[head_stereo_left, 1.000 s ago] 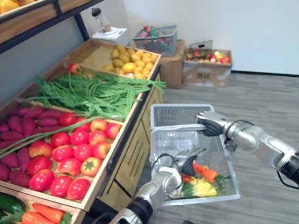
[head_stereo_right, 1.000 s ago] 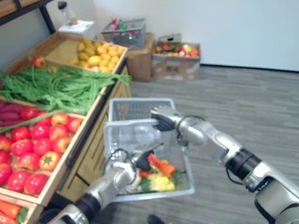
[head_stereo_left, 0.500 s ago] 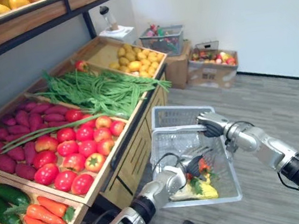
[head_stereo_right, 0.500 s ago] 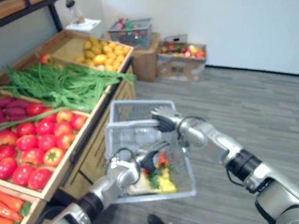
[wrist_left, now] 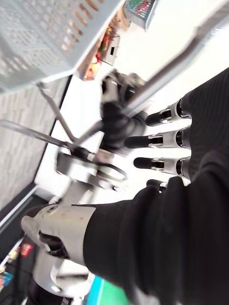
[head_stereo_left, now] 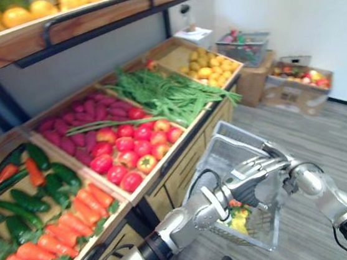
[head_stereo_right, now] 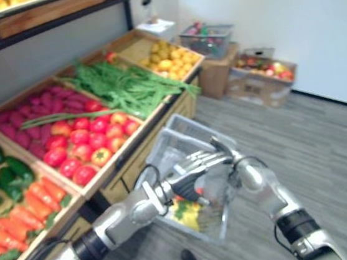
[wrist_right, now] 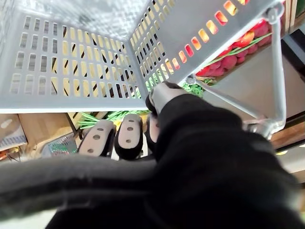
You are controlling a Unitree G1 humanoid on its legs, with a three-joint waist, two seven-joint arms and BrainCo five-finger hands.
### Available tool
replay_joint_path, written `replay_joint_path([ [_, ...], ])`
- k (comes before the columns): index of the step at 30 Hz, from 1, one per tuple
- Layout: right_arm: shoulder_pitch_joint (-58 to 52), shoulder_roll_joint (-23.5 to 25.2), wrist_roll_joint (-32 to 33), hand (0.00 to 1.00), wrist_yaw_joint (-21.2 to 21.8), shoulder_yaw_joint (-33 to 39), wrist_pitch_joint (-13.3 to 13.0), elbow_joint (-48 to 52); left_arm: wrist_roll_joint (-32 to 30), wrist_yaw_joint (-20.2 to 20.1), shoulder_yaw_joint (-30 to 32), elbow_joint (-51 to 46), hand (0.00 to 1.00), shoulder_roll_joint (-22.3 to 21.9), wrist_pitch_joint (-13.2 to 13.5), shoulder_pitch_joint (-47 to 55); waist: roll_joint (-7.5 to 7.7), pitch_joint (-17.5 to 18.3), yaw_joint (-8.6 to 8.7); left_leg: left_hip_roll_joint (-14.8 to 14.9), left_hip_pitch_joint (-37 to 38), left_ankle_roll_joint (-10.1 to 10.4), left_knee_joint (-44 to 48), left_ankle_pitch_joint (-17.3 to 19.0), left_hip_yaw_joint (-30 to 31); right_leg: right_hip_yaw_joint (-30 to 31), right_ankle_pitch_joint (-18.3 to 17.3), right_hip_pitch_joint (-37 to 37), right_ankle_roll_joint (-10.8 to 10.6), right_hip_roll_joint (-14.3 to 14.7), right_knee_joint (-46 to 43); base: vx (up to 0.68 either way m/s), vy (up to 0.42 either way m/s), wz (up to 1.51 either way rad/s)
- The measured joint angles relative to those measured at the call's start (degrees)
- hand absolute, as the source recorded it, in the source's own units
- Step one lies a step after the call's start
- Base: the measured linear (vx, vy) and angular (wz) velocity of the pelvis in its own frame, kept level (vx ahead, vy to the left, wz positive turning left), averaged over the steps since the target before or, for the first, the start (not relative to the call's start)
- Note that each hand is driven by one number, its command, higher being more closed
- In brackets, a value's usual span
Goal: Pick vegetable in the basket
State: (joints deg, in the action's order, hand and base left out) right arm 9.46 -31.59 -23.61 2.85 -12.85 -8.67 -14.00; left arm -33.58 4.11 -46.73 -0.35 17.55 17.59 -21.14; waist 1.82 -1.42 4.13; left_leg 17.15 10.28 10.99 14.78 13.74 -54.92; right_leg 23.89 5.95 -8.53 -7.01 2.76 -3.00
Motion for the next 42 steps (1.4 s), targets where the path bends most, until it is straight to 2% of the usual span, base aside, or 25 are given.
replay_joint_path([
  [2,-2.11,1.55,-1.23,1.00,-0.11,2.82,0.70,-2.66,1.72,-0.10,0.05,-3.55,0.00,1.94,0.71,0.78,0.12,-0.02,-0.42,-0.29,-2.13,-0.79,0.00,-0.48,3.67,-3.28,-0.18,0.15,0.01,-1.47,0.12,-0.07,-0.044,0.86],
  [4,-4.75,3.16,-1.36,1.00,-0.36,5.97,1.37,-4.54,1.98,-0.16,0.21,-5.98,0.00,3.53,0.77,1.38,0.20,-0.01,-1.59,-0.62,-3.84,-1.45,0.06,-0.89,6.64,-6.10,-0.21,0.39,0.01,-2.74,0.43,-0.08,-0.022,0.89],
  [6,-7.33,5.13,-1.41,1.00,-1.00,9.34,2.76,-6.64,2.05,-0.13,2.18,-9.09,0.00,5.21,0.79,2.91,0.23,0.03,-2.68,-1.11,-5.68,-2.34,0.11,-1.44,10.38,-9.45,-0.21,1.18,0.01,-4.18,0.97,-0.08,0.006,0.86],
  [9,-10.03,7.40,-1.40,1.00,-1.59,13.81,3.49,-8.99,4.09,0.08,6.14,-13.11,0.00,6.91,0.77,5.75,0.36,0.06,-3.08,-2.56,-8.00,-3.88,-0.60,-2.29,15.81,-14.42,-0.74,2.10,-0.32,-6.34,1.00,-0.08,0.023,0.96],
  [13,-13.09,10.62,-1.36,1.00,-3.96,20.11,3.68,-13.96,4.13,2.09,14.37,-18.17,0.00,8.01,0.70,10.89,0.99,0.56,-4.41,-5.17,-11.08,-5.59,-2.45,-4.22,22.66,-20.88,-1.68,2.88,-0.40,-9.27,0.98,-0.05,0.032,0.86],
  [15,-14.15,12.11,-1.30,1.00,-5.07,21.89,3.72,-16.50,4.13,3.16,18.60,-19.76,0.00,8.00,0.69,13.75,1.48,0.94,-4.54,-6.30,-12.37,-5.89,-3.75,-5.44,25.60,-23.81,-2.13,3.05,-0.17,-10.36,1.24,0.00,0.022,0.83],
  [18,-14.32,14.44,-1.24,1.00,-5.69,24.11,3.84,-21.86,4.31,4.76,25.65,-20.18,0.00,7.33,0.32,18.62,2.26,1.23,-4.64,-7.79,-13.31,-6.15,-6.25,-7.89,29.19,-27.20,-2.32,3.67,-0.14,-11.26,2.07,0.01,0.001,0.69],
  [21,-14.26,16.40,-1.07,1.00,-7.52,27.66,4.49,-27.87,6.08,6.23,33.67,-19.52,0.00,4.69,-1.21,24.30,2.94,1.54,-5.25,-9.47,-13.30,-6.37,-10.30,-10.60,32.06,-29.83,-2.40,4.09,-0.05,-11.94,3.00,0.01,-0.010,0.49],
  [25,-14.31,18.19,-0.45,1.00,-9.05,33.38,5.10,-36.53,6.24,8.67,43.84,-13.34,0.00,-1.10,-3.14,29.49,3.08,2.28,-5.70,-11.49,-13.32,-6.86,-15.25,-14.10,36.08,-33.55,-3.03,4.06,-0.17,-12.65,3.21,0.03,0.000,0.49],
  [27,-14.48,18.94,0.69,1.00,-10.87,36.47,5.48,-40.36,6.21,11.80,50.32,-8.06,0.00,-5.16,-5.03,31.83,2.78,2.73,-5.64,-12.47,-13.30,-7.35,-17.33,-15.44,38.26,-35.55,-3.20,4.50,-0.24,-12.90,3.77,0.03,0.006,0.43],
  [31,-15.20,20.38,1.85,1.00,-13.17,39.15,5.48,-42.93,5.70,16.78,57.50,0.32,0.00,-6.96,-6.91,33.75,2.74,2.99,-5.66,-13.57,-13.06,-7.98,-19.09,-16.57,40.45,-37.84,-3.56,5.48,-0.39,-13.46,4.12,0.03,0.036,0.34],
  [33,-15.55,21.58,3.68,1.00,-14.72,39.54,5.43,-43.19,5.02,20.76,61.52,7.03,0.00,-8.05,-7.65,33.89,2.72,3.44,-5.70,-13.74,-12.73,-8.17,-19.85,-16.92,41.20,-38.97,-3.75,6.02,-0.26,-13.79,4.19,0.02,0.013,0.20],
  [35,-15.94,23.50,4.58,1.00,-16.10,39.54,5.22,-43.19,5.06,24.53,65.17,14.40,0.00,-9.34,-9.64,34.13,2.84,3.87,-5.73,-14.08,-12.00,-8.25,-20.24,-17.09,41.66,-39.51,-4.10,6.90,-0.29,-14.12,4.16,0.02,0.024,0.12],
  [40,-16.89,26.91,6.54,1.00,-17.60,39.69,4.21,-43.19,5.21,28.59,72.24,29.25,0.00,-12.01,-12.58,34.42,2.84,4.59,-5.70,-14.45,-11.52,-7.85,-20.58,-16.71,42.37,-40.64,-4.99,7.84,-0.17,-14.67,3.92,-0.01,0.013,0.09],
  [42,-17.11,28.00,6.78,1.00,-18.30,40.48,3.94,-43.25,6.58,30.08,77.99,36.92,0.00,-13.77,-14.01,34.44,2.62,4.81,-5.65,-14.48,-11.21,-7.85,-20.63,-16.53,42.27,-40.61,-5.54,8.02,-0.13,-14.77,3.89,0.00,0.000,0.00],
])
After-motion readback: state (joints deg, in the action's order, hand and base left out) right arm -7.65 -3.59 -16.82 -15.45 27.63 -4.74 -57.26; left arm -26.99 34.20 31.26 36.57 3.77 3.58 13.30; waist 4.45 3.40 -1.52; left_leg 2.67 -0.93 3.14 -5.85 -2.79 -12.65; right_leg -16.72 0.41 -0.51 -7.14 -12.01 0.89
